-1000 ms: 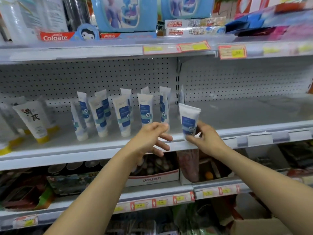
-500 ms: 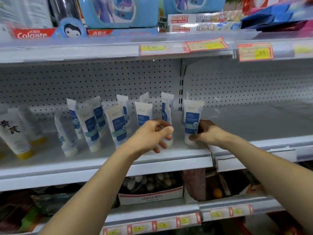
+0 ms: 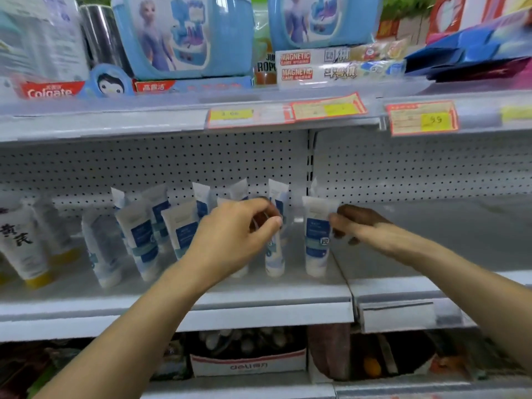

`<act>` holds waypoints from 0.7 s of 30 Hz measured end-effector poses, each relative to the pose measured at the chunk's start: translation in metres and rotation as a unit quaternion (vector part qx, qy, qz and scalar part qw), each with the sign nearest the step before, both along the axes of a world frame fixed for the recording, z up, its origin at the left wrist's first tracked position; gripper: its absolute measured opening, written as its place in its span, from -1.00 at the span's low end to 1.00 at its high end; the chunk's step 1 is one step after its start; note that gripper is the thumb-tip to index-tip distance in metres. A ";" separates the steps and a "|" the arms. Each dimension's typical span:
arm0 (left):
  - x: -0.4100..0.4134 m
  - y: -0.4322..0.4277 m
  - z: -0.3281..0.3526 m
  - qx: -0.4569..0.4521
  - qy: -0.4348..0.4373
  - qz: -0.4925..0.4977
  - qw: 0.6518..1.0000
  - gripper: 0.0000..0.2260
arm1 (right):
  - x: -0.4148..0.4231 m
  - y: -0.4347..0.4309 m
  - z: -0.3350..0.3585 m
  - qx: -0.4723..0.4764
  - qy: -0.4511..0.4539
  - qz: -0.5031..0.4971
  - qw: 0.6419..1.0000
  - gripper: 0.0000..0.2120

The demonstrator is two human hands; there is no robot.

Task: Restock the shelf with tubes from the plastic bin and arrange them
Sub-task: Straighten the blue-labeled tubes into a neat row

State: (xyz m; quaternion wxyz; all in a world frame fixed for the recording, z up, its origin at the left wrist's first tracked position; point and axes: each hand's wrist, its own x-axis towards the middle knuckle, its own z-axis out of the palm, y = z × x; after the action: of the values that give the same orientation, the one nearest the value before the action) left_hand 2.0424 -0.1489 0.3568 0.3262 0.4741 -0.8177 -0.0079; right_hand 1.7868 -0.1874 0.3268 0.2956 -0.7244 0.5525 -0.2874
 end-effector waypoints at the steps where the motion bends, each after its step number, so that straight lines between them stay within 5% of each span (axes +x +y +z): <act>1: -0.002 -0.001 0.007 -0.031 -0.001 0.014 0.999 -0.86 | -0.004 -0.002 0.010 -0.027 -0.020 -0.022 0.999 -0.49; 4: -0.007 -0.017 0.029 -0.042 0.002 0.028 0.999 -0.84 | -0.017 -0.024 0.030 -0.136 -0.055 -0.073 0.986 -0.68; 7: -0.013 -0.055 0.048 0.027 -0.052 0.013 0.998 -0.77 | -0.025 -0.055 0.040 -0.218 0.032 -0.022 0.975 -0.92; 11: -0.020 -0.109 0.061 0.073 -0.124 -0.013 0.989 -0.66 | -0.019 -0.088 0.050 -0.212 0.179 0.055 0.959 -0.53; 14: -0.029 -0.141 0.060 0.090 -0.227 -0.014 0.970 -0.55 | -0.009 -0.113 0.053 -0.196 0.275 0.124 0.933 -0.43; 18: -0.039 -0.164 0.055 0.132 -0.310 -0.004 0.942 -0.53 | 0.002 -0.130 0.053 -0.160 0.290 0.146 0.932 -0.71; 21: -0.040 -0.175 0.052 0.133 -0.294 -0.013 0.947 -0.61 | 0.008 -0.131 0.055 -0.142 0.254 0.134 0.947 -0.89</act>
State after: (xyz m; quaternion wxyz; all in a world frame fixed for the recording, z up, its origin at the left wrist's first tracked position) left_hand 2.0026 -0.3241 0.4084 0.0056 0.4838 -0.8750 0.0189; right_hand 1.7951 -0.3186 0.3813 0.0752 -0.8753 0.4605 -0.1275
